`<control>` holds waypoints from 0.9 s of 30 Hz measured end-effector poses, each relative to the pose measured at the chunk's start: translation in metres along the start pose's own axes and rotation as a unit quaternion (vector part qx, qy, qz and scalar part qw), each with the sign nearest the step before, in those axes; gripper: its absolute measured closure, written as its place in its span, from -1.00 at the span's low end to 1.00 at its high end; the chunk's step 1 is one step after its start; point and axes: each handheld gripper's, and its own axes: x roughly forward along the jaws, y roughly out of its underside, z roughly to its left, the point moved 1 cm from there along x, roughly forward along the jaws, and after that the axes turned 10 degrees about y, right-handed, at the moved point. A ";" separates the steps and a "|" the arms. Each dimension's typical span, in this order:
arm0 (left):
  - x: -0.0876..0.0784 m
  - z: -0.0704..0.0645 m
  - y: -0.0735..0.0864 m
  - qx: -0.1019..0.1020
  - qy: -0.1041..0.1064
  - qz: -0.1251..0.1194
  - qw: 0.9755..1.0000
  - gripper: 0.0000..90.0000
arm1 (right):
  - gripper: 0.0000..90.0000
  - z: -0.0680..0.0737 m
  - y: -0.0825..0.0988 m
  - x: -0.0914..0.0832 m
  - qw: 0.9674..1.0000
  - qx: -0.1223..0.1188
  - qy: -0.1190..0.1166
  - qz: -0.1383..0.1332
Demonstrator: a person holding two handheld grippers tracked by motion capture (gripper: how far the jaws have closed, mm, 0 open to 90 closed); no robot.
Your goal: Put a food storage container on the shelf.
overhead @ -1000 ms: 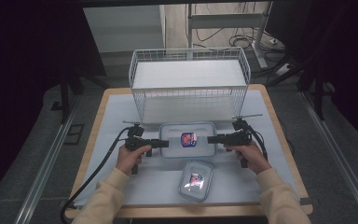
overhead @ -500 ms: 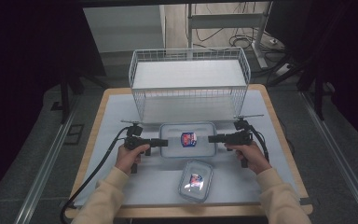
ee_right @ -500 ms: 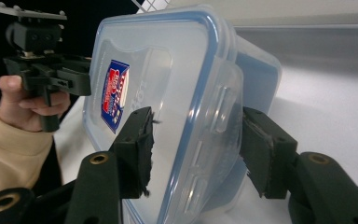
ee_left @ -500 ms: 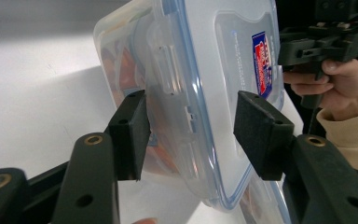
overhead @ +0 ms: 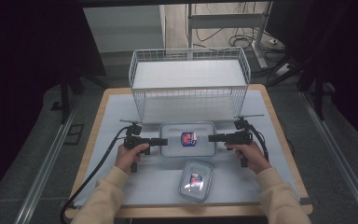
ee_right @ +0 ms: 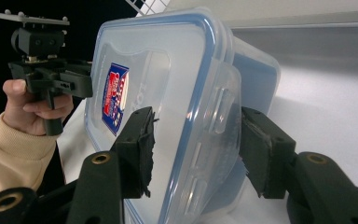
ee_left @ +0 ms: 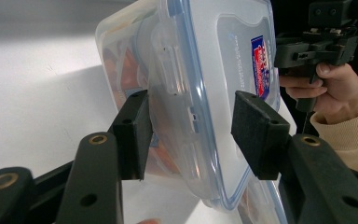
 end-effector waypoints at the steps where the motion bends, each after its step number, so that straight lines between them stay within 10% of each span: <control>1: 0.000 -0.001 0.000 0.000 -0.001 -0.002 1.000 0.10 | 0.06 0.000 0.000 0.000 1.000 0.004 0.001 -0.001; 27: -0.004 -0.017 -0.006 0.023 -0.025 -0.023 0.999 0.16 | 0.12 0.007 -0.005 -0.007 1.000 0.003 0.001 -0.022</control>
